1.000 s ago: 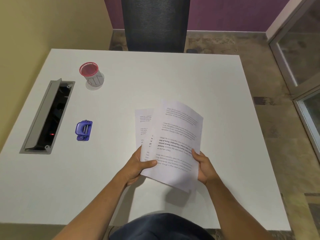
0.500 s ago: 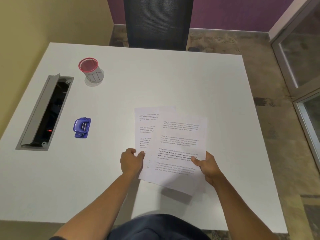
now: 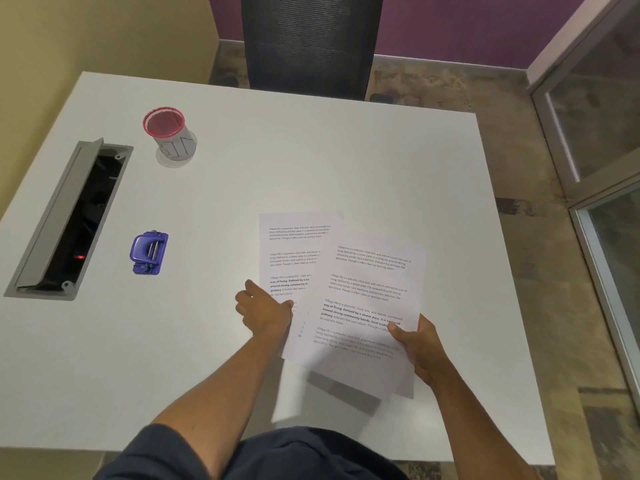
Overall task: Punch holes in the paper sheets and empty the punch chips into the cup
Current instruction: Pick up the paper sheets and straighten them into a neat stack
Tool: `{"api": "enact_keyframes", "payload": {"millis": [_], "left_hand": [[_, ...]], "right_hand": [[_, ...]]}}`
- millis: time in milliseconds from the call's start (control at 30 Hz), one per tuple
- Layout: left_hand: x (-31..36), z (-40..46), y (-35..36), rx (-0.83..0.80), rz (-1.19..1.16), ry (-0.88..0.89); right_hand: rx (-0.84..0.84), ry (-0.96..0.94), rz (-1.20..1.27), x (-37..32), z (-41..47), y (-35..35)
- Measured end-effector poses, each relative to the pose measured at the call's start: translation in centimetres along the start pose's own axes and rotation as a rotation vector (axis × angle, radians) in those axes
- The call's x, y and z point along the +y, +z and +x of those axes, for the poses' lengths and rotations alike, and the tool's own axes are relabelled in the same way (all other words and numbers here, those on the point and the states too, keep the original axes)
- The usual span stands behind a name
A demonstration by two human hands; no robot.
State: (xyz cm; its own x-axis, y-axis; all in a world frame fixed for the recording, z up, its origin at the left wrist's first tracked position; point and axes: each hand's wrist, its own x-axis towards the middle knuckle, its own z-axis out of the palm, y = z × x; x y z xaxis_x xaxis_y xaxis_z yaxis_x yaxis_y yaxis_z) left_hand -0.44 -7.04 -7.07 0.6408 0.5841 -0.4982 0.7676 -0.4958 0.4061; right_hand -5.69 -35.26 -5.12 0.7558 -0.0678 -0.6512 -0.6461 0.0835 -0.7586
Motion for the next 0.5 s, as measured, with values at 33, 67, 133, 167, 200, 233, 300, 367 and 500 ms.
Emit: {"api": "enact_keyframes", "payload": {"millis": [33,67,133,167,200,233,300,367,500], "left_hand": [[0.0,0.2,-0.1,-0.008,-0.028,-0.021],[0.0,0.4,-0.2,-0.017,-0.059,-0.039],[0.0,0.6,-0.2,-0.041,-0.106,-0.066],[0.0,0.7,-0.3,-0.048,-0.114,-0.082],[0.0,0.7,-0.4,-0.052,-0.107,-0.098],[0.1,0.6,-0.5,-0.055,-0.087,-0.113],[0.4,0.5,-0.6,-0.066,-0.037,-0.133],[0.6,0.4,-0.7,-0.080,-0.019,-0.146],[1.4,0.0,-0.9,-0.061,0.034,-0.165]], "right_hand": [[-0.001,0.005,0.009,-0.1,-0.1,0.0],[-0.005,0.006,0.015,-0.1,-0.1,0.1],[-0.010,0.002,0.011,-0.3,-0.2,0.4],[-0.009,0.000,0.004,-0.3,-0.3,0.5],[-0.007,-0.001,0.001,-0.3,-0.3,0.6],[-0.005,-0.001,-0.001,-0.2,-0.3,0.7],[0.005,0.008,-0.008,-0.2,-0.5,0.8],[0.025,0.017,-0.020,-0.2,-0.6,0.9],[0.052,0.023,-0.034,0.0,-1.0,0.7]]}}
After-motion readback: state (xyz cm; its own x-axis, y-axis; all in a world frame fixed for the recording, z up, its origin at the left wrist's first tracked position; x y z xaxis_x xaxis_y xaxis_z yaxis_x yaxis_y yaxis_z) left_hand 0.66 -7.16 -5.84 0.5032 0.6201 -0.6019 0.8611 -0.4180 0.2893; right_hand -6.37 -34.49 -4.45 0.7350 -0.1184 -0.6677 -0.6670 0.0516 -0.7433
